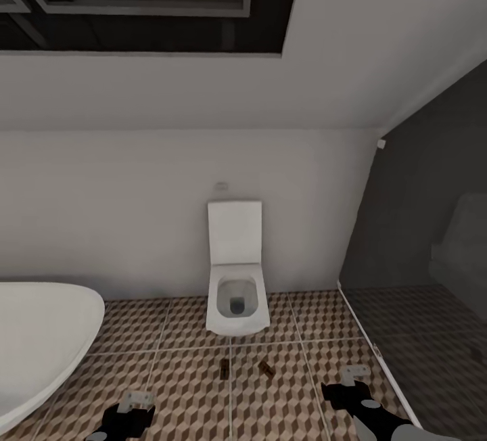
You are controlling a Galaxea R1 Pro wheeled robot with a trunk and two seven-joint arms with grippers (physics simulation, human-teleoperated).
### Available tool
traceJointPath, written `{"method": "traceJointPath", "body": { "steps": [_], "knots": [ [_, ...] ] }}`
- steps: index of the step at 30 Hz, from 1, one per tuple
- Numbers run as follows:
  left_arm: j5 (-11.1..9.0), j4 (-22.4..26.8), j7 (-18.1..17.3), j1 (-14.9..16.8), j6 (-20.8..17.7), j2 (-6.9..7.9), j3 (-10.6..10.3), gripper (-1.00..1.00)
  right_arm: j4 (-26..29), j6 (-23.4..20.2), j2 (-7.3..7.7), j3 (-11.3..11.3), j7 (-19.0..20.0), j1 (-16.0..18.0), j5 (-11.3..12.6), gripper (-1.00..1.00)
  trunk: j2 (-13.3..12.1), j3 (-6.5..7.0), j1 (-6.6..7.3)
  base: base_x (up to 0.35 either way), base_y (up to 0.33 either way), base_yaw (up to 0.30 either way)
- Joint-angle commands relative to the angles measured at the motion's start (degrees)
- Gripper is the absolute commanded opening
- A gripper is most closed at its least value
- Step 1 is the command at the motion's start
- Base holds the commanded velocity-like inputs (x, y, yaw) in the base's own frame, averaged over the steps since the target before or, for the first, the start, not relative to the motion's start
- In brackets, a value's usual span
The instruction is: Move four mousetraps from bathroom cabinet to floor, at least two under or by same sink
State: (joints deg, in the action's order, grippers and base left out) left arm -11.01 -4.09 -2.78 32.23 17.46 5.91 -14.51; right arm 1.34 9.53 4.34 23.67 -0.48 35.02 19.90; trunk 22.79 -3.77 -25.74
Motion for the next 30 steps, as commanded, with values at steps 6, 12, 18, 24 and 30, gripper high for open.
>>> {"method": "traceJointPath", "body": {
  "steps": [6, 12, 18, 24, 30],
  "knots": [
    [-0.6, -0.3, -0.3, 0.1, 0.4, -0.08, -0.4, 1.0, 0.0, 0.1, -0.02, 0.5, 0.0, 0.0, 0.5, 1.0, 0.1, 0.41, -0.04, 0.0, 0.0, 0.0],
    [-0.6, -0.2, -0.3, 0.1, 0.4, -0.23, -0.4, 1.0, 0.0, 0.1, -0.03, 0.5, 0.0, 0.0, 0.5, 1.0, 0.1, 0.95, -0.04, 0.0, 0.0, 0.0],
    [-0.6, -0.2, -0.3, 0.1, 0.4, -0.34, -0.4, 1.0, 0.0, 0.1, -0.03, 0.5, 0.0, 0.0, 0.5, 1.0, 0.1, 1.49, -0.04, 0.0, 0.0, 0.0],
    [-0.6, -0.3, -0.3, 0.1, 0.2, -0.49, -0.4, 1.0, 0.0, 0.1, -0.03, 0.5, 0.0, 0.0, 0.5, 1.0, 0.1, 2.02, -0.04, 0.0, 0.0, 0.0],
    [-0.6, -0.4, -0.3, 0.1, -0.2, -0.81, -0.4, 1.0, 0.0, 0.1, -0.03, 0.5, 0.0, 0.0, 0.5, 1.0, 0.1, 2.23, -0.04, 0.0, 0.0, 0.0]
  ]
}}
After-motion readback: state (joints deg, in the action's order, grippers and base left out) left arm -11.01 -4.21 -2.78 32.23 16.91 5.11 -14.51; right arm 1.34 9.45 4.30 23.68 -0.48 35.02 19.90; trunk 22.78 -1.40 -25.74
